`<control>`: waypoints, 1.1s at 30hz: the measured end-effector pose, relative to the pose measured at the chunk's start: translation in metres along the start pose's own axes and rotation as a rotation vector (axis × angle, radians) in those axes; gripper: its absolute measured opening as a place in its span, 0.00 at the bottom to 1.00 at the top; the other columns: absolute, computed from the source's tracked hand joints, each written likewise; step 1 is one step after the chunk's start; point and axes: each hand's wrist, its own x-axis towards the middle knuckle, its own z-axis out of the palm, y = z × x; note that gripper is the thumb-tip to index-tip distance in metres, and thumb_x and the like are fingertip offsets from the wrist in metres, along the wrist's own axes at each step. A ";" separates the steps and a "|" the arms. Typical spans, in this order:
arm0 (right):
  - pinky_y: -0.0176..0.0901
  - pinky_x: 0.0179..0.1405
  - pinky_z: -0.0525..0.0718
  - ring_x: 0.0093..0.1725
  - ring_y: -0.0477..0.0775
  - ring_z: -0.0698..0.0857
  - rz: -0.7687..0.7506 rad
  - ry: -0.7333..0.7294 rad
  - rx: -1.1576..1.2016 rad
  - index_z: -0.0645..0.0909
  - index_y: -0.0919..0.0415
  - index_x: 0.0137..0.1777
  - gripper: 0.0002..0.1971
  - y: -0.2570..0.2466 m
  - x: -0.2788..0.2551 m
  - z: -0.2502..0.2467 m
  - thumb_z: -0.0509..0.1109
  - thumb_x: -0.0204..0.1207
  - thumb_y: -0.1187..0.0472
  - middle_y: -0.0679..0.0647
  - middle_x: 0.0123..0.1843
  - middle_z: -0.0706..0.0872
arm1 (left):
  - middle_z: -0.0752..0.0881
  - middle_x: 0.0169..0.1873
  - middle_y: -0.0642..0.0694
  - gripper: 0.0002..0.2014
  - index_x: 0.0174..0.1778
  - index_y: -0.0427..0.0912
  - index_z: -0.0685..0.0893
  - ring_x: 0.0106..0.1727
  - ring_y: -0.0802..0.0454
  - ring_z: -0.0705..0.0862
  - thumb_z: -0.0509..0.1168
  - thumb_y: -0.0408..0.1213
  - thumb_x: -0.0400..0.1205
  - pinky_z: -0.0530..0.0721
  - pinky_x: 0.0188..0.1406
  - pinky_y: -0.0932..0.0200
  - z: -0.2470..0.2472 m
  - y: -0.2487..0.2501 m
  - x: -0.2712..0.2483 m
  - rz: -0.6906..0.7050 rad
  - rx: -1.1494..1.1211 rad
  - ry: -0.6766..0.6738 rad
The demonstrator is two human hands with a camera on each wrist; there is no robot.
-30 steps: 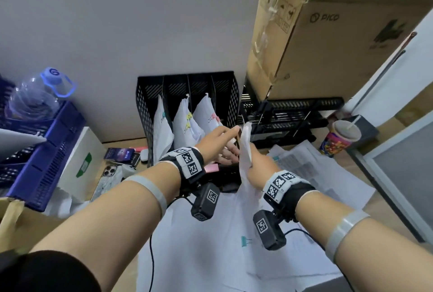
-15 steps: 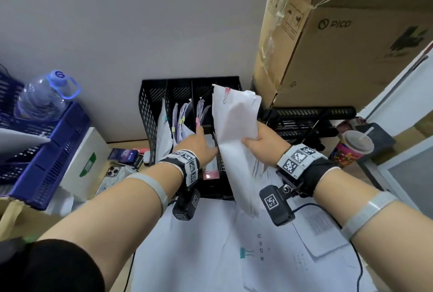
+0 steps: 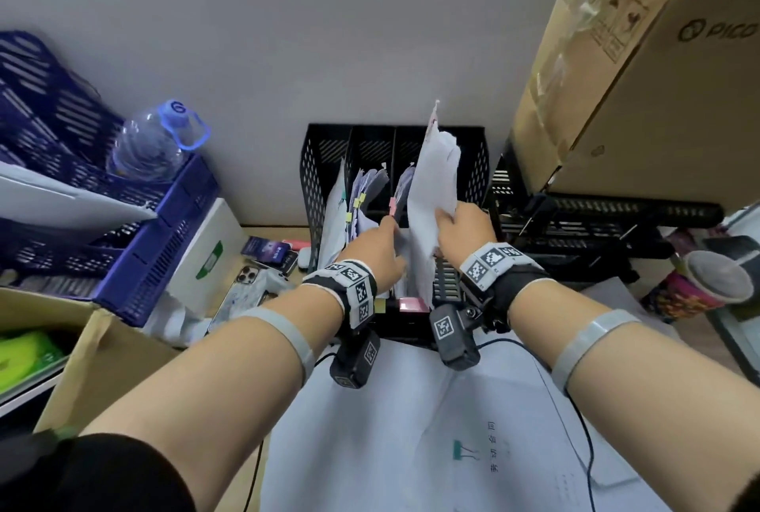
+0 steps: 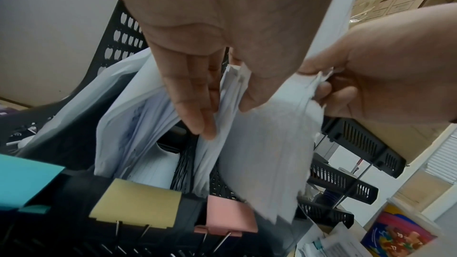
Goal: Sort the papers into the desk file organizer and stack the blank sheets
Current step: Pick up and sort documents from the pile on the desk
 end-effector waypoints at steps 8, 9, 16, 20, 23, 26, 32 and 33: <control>0.38 0.23 0.84 0.31 0.60 0.90 0.102 -0.087 -0.015 0.80 0.60 0.36 0.12 0.002 -0.005 0.018 0.59 0.78 0.58 0.57 0.32 0.88 | 0.84 0.41 0.45 0.21 0.69 0.45 0.69 0.40 0.45 0.86 0.64 0.41 0.81 0.88 0.46 0.45 0.002 -0.004 0.003 0.042 -0.025 0.015; 0.37 0.20 0.83 0.31 0.59 0.91 0.132 -0.171 -0.015 0.80 0.59 0.35 0.14 0.007 -0.008 0.024 0.59 0.79 0.59 0.58 0.33 0.88 | 0.84 0.41 0.45 0.22 0.70 0.45 0.69 0.39 0.46 0.86 0.64 0.41 0.81 0.88 0.45 0.45 0.002 -0.004 0.004 0.047 -0.024 0.011; 0.60 0.44 0.91 0.43 0.65 0.91 0.198 -0.350 -0.022 0.87 0.59 0.45 0.15 0.029 -0.005 0.037 0.59 0.81 0.57 0.61 0.43 0.90 | 0.79 0.35 0.51 0.24 0.72 0.47 0.68 0.35 0.48 0.82 0.65 0.48 0.82 0.82 0.36 0.52 0.007 0.000 0.002 0.094 -0.067 0.035; 0.43 0.33 0.85 0.32 0.54 0.85 0.336 -0.375 0.144 0.82 0.55 0.47 0.10 0.053 -0.030 0.023 0.60 0.84 0.60 0.56 0.39 0.84 | 0.87 0.34 0.46 0.17 0.63 0.50 0.70 0.36 0.46 0.87 0.66 0.48 0.82 0.88 0.42 0.48 0.018 0.020 0.000 0.190 -0.210 0.036; 0.41 0.33 0.82 0.34 0.54 0.85 0.424 -0.395 0.119 0.82 0.58 0.54 0.09 0.093 -0.055 0.011 0.59 0.83 0.61 0.57 0.44 0.84 | 0.86 0.30 0.48 0.09 0.51 0.50 0.75 0.27 0.52 0.86 0.67 0.45 0.82 0.87 0.35 0.52 0.036 0.047 -0.006 0.306 -0.343 -0.029; 0.47 0.42 0.84 0.41 0.58 0.87 0.549 -0.396 0.108 0.82 0.60 0.55 0.11 0.137 -0.083 -0.010 0.59 0.81 0.63 0.60 0.49 0.86 | 0.88 0.30 0.49 0.04 0.45 0.48 0.81 0.22 0.59 0.86 0.68 0.43 0.82 0.85 0.30 0.60 0.065 0.078 -0.013 0.364 -0.372 -0.181; 0.49 0.49 0.87 0.46 0.56 0.85 0.666 -0.326 0.022 0.83 0.60 0.56 0.11 0.222 -0.112 -0.054 0.60 0.82 0.62 0.60 0.56 0.85 | 0.89 0.38 0.42 0.08 0.53 0.37 0.82 0.37 0.44 0.92 0.68 0.37 0.84 0.92 0.40 0.50 0.134 0.121 -0.020 0.240 -0.334 -0.602; 0.48 0.53 0.85 0.52 0.56 0.84 0.640 -0.330 -0.031 0.84 0.60 0.59 0.12 0.234 -0.111 -0.059 0.61 0.82 0.63 0.60 0.61 0.84 | 0.89 0.40 0.43 0.08 0.54 0.38 0.81 0.40 0.43 0.93 0.68 0.37 0.83 0.93 0.43 0.49 0.144 0.123 -0.019 0.193 -0.335 -0.633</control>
